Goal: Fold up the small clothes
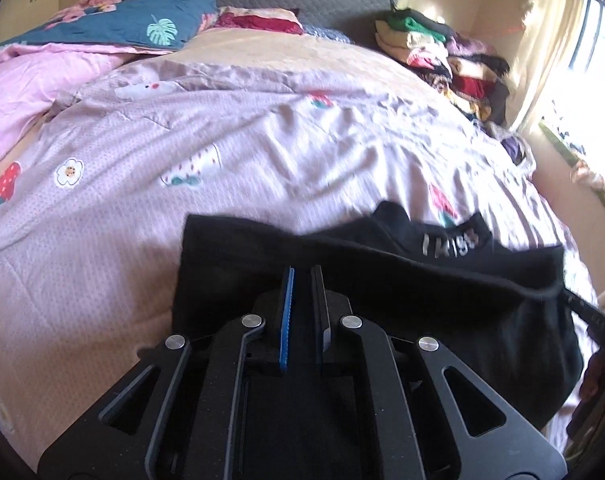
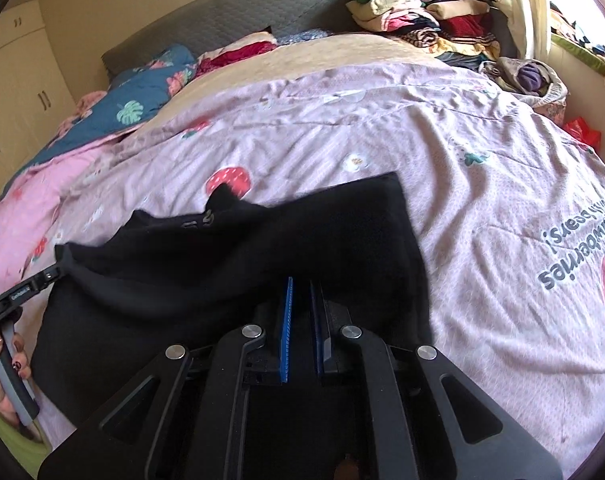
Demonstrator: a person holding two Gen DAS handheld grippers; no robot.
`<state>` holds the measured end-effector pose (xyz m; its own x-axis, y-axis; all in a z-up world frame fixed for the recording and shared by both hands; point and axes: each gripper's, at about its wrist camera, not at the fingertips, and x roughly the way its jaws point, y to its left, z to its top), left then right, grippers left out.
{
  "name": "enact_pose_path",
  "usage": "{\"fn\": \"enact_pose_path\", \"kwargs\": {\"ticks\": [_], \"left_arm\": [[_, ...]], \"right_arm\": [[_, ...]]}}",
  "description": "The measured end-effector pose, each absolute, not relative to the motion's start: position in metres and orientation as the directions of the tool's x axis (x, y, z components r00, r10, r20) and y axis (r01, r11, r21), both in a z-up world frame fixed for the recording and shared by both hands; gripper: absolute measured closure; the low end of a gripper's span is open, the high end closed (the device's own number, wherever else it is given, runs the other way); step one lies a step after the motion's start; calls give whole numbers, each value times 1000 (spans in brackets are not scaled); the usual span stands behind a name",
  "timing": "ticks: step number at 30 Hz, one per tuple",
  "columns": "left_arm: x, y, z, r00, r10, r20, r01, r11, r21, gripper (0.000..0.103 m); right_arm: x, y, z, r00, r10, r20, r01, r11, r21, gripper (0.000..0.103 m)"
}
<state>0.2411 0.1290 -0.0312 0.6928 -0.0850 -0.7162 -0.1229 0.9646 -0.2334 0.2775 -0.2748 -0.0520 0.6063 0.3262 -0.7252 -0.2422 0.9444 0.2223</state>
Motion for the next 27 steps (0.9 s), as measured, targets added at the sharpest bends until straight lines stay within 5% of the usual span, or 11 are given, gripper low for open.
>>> {"fn": "enact_pose_path", "kwargs": {"ticks": [6, 7, 9, 11, 13, 19, 21, 24, 27], "left_arm": [[231, 160, -24, 740, -66, -670, -175, 942, -287, 77], [230, 166, -25, 744, -62, -665, -189, 936, -298, 72], [226, 178, -28, 752, -69, -655, -210, 918, -337, 57], [226, 186, -31, 756, -95, -647, -205, 905, -373, 42], [225, 189, -34, 758, -108, -643, -193, 905, -380, 38], [230, 179, -40, 753, -133, -644, -130, 930, -344, 39], [233, 176, -44, 745, -130, -654, -121, 938, -324, 51], [237, 179, -53, 732, -143, -666, -122, 935, -334, 79], [235, 181, -55, 740, -157, -654, -112, 930, -350, 89]], "right_arm": [[275, -300, -47, 645, 311, -698, -190, 950, 248, 92], [275, -304, -47, 645, 305, -700, -183, 952, 245, 88], [277, -309, -47, 652, 280, -704, -167, 959, 227, 60], [281, -309, -48, 646, 271, -714, -171, 963, 210, 58], [284, -306, -50, 641, 256, -724, -181, 967, 182, 58], [294, -282, -58, 624, 238, -744, -222, 967, 123, 61], [297, -276, -63, 628, 214, -749, -214, 972, 98, 82], [296, -278, -65, 639, 221, -737, -202, 972, 117, 92], [290, -284, -64, 663, 233, -712, -181, 972, 149, 97]]}}
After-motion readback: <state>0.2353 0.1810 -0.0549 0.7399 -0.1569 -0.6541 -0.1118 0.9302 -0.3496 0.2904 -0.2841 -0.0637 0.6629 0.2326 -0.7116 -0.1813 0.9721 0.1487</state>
